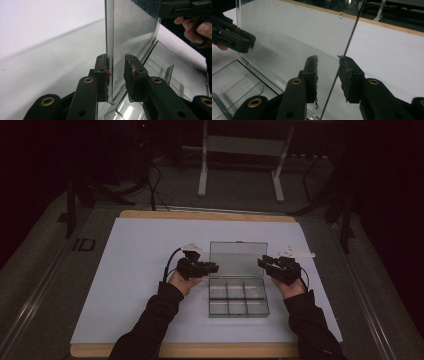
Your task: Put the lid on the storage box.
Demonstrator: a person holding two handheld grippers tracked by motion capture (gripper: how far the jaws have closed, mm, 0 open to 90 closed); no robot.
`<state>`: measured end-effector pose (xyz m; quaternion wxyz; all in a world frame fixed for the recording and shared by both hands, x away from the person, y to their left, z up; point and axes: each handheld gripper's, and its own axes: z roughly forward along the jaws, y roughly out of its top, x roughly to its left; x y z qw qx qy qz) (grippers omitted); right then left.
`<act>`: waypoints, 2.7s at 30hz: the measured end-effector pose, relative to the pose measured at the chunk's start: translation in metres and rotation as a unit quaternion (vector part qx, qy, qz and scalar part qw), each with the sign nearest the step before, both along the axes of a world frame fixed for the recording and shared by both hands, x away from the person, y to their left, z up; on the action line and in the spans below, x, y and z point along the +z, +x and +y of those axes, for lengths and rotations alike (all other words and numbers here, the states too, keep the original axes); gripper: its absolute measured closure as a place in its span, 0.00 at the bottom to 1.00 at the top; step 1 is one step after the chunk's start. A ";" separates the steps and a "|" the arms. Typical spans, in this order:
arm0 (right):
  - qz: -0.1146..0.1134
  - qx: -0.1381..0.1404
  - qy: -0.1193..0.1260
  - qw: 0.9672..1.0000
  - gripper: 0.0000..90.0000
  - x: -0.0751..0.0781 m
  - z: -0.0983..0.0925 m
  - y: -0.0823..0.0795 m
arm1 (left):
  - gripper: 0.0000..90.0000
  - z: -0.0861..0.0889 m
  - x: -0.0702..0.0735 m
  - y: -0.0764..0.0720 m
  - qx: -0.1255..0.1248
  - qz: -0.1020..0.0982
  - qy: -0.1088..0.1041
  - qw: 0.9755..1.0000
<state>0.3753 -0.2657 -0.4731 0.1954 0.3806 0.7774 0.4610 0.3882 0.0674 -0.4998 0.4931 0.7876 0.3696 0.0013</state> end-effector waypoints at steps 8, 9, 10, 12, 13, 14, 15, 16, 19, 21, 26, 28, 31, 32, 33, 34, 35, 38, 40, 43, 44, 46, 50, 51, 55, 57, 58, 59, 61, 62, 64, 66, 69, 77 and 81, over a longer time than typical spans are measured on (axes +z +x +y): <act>-0.016 0.009 -0.014 1.000 0.87 0.004 -0.006 -0.013 | 0.85 0.006 0.009 -0.010 0.012 -0.025 0.008 1.000; -0.017 0.010 -0.015 1.000 0.88 0.004 -0.007 -0.014 | 0.85 0.006 0.009 -0.012 0.011 -0.027 0.010 1.000; -0.019 0.012 -0.016 1.000 0.89 0.004 -0.008 -0.016 | 0.86 0.005 0.010 -0.013 0.010 -0.030 0.013 0.999; -0.019 0.014 -0.012 1.000 0.90 0.005 -0.010 -0.019 | 0.86 0.005 0.011 -0.016 0.008 -0.035 0.018 0.999; -0.020 0.016 -0.011 1.000 0.90 0.005 -0.010 -0.021 | 0.86 0.005 0.012 -0.018 0.009 -0.038 0.020 0.999; -0.020 0.017 -0.011 1.000 0.91 0.005 -0.011 -0.023 | 0.85 0.005 0.012 -0.020 0.009 -0.041 0.022 0.999; -0.023 0.021 -0.013 0.999 0.91 0.006 -0.012 -0.024 | 0.85 0.005 0.013 -0.022 0.009 -0.043 0.024 0.999; -0.022 0.023 -0.012 0.999 0.91 0.006 -0.013 -0.026 | 0.85 0.004 0.013 -0.023 0.010 -0.045 0.026 0.999; -0.024 0.026 -0.013 0.999 0.92 0.006 -0.014 -0.029 | 0.85 0.004 0.014 -0.028 0.014 -0.052 0.033 0.998; -0.027 0.029 -0.014 0.999 0.92 0.005 -0.015 -0.032 | 0.85 0.006 0.014 -0.031 0.018 -0.057 0.035 0.998; -0.024 0.032 -0.012 0.999 0.93 0.003 -0.017 -0.037 | 0.87 0.009 0.014 -0.037 0.019 -0.060 0.036 0.997; -0.022 0.035 -0.013 0.999 0.93 0.001 -0.018 -0.039 | 0.88 0.010 0.014 -0.040 0.019 -0.061 0.035 0.997; -0.021 0.039 -0.011 0.999 0.93 0.000 -0.019 -0.042 | 0.89 0.011 0.014 -0.043 0.016 -0.063 0.036 0.997; -0.021 0.040 -0.010 0.999 0.93 -0.001 -0.020 -0.043 | 0.89 0.011 0.013 -0.043 0.015 -0.063 0.037 0.997; -0.020 0.042 -0.010 0.999 0.93 -0.001 -0.021 -0.044 | 0.89 0.011 0.013 -0.045 0.013 -0.063 0.039 0.997; -0.020 0.044 -0.010 0.999 0.93 -0.001 -0.021 -0.046 | 0.89 0.011 0.013 -0.046 0.013 -0.064 0.040 0.997; -0.021 0.046 -0.010 0.999 0.93 -0.002 -0.021 -0.047 | 0.89 0.011 0.012 -0.047 0.011 -0.064 0.042 0.997; -0.017 0.050 -0.007 0.999 0.93 -0.004 -0.023 -0.050 | 0.89 0.011 0.012 -0.051 0.008 -0.066 0.046 0.997; -0.012 0.054 -0.001 0.998 0.93 -0.006 -0.025 -0.052 | 0.89 0.011 0.011 -0.054 0.005 -0.069 0.052 0.996; -0.002 0.057 0.010 0.998 0.93 -0.010 -0.028 -0.056 | 0.89 0.012 0.010 -0.056 0.000 -0.067 0.055 0.996; 0.001 0.056 0.012 0.998 0.93 -0.011 -0.029 -0.058 | 0.89 0.012 0.009 -0.057 -0.001 -0.067 0.056 0.996; 0.002 0.058 0.012 0.998 0.93 -0.013 -0.030 -0.060 | 0.89 0.013 0.008 -0.058 -0.006 -0.066 0.059 0.996; 0.006 0.064 0.007 0.998 0.93 -0.016 -0.031 -0.064 | 0.89 0.013 0.006 -0.061 -0.012 -0.064 0.064 0.996; 0.007 0.066 0.006 0.998 0.93 -0.017 -0.031 -0.065 | 0.89 0.013 0.005 -0.062 -0.014 -0.064 0.069 0.995; 0.013 0.074 0.002 0.997 0.93 -0.021 -0.033 -0.068 | 0.89 0.014 0.002 -0.064 -0.017 -0.061 0.081 0.995; 0.017 0.076 -0.001 0.997 0.93 -0.023 -0.033 -0.069 | 0.89 0.014 0.000 -0.064 -0.018 -0.055 0.081 0.995; 0.020 0.077 -0.004 0.997 0.93 -0.025 -0.033 -0.069 | 0.89 0.015 -0.001 -0.064 -0.018 -0.054 0.084 0.995; 0.021 0.077 -0.006 0.997 0.93 -0.026 -0.033 -0.068 | 0.87 0.015 -0.001 -0.064 -0.019 -0.052 0.087 0.995; 0.024 0.076 -0.013 0.997 0.92 -0.028 -0.032 -0.068 | 0.85 0.016 -0.003 -0.064 -0.018 -0.048 0.086 0.995; 0.024 0.076 -0.019 0.997 0.92 -0.029 -0.032 -0.069 | 0.83 0.016 -0.005 -0.064 -0.017 -0.046 0.088 0.995; 0.025 0.075 -0.030 0.996 0.91 -0.030 -0.031 -0.069 | 0.83 0.017 -0.007 -0.063 -0.016 -0.043 0.088 0.995; 0.028 0.073 -0.037 0.996 0.91 -0.032 -0.030 -0.069 | 0.83 0.018 -0.010 -0.062 -0.012 -0.039 0.088 0.995; 0.032 0.066 -0.058 0.996 0.90 -0.038 -0.031 -0.067 | 0.83 0.020 -0.013 -0.060 -0.008 -0.034 0.087 0.996; 0.035 0.051 -0.050 0.997 0.73 -0.040 -0.038 -0.057 | 0.71 0.025 -0.019 -0.056 0.004 -0.023 0.089 0.996; 0.030 0.042 -0.055 0.997 0.57 -0.040 -0.041 -0.052 | 0.53 0.029 -0.021 -0.052 0.013 -0.012 0.083 0.996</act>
